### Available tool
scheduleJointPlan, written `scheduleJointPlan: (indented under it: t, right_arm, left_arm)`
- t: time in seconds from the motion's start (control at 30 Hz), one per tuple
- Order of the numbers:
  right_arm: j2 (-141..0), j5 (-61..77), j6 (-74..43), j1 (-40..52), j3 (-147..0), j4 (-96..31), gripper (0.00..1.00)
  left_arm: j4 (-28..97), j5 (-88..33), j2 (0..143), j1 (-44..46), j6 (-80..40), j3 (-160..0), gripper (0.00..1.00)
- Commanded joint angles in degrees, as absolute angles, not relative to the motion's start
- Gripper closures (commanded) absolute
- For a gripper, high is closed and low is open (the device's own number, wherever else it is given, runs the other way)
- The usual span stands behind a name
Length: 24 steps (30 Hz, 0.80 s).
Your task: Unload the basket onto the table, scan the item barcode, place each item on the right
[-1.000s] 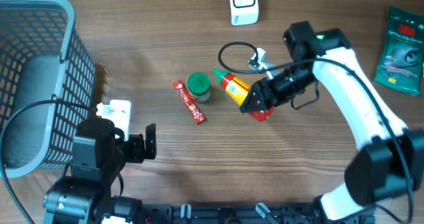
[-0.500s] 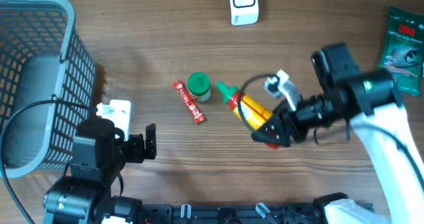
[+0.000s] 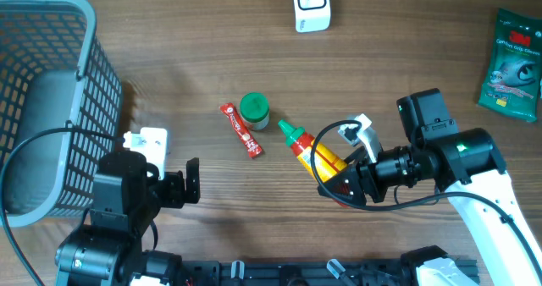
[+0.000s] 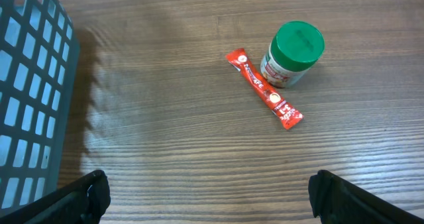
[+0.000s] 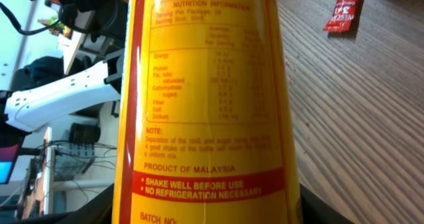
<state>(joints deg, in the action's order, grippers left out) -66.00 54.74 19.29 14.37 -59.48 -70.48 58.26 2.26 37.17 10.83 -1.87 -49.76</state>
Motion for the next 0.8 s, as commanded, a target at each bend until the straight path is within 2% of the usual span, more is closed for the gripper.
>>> scheduleJointPlan:
  t: [0.0, 0.13, 0.37, 0.67, 0.77]
  right_arm:
    - [-65.36, 57.91, 15.49, 14.5, -59.88, -67.31, 0.55]
    - [-65.36, 55.96, 9.74, 14.5, -59.88, -59.92, 0.55]
    - [-65.58, 31.29, -1.56, 14.5, -59.88, -43.29, 0.56]
    - [-71.46, 13.61, -1.41, 14.5, -59.88, -24.73, 0.57]
    - [-76.38, 10.04, 4.75, 14.5, -59.88, -18.79, 0.57]
  left_arm:
    - [58.11, 2.0, 36.86, 11.14, -2.39, -49.43, 0.0]
    - [58.11, 2.0, 36.86, 11.14, -2.39, -49.43, 0.0]
    - [58.11, 2.0, 36.86, 11.14, -2.39, -49.43, 0.0]
    - [58.11, 2.0, 36.86, 11.14, -2.42, -49.43, 0.0]
    - [58.11, 2.0, 36.86, 11.14, -2.42, -49.43, 0.0]
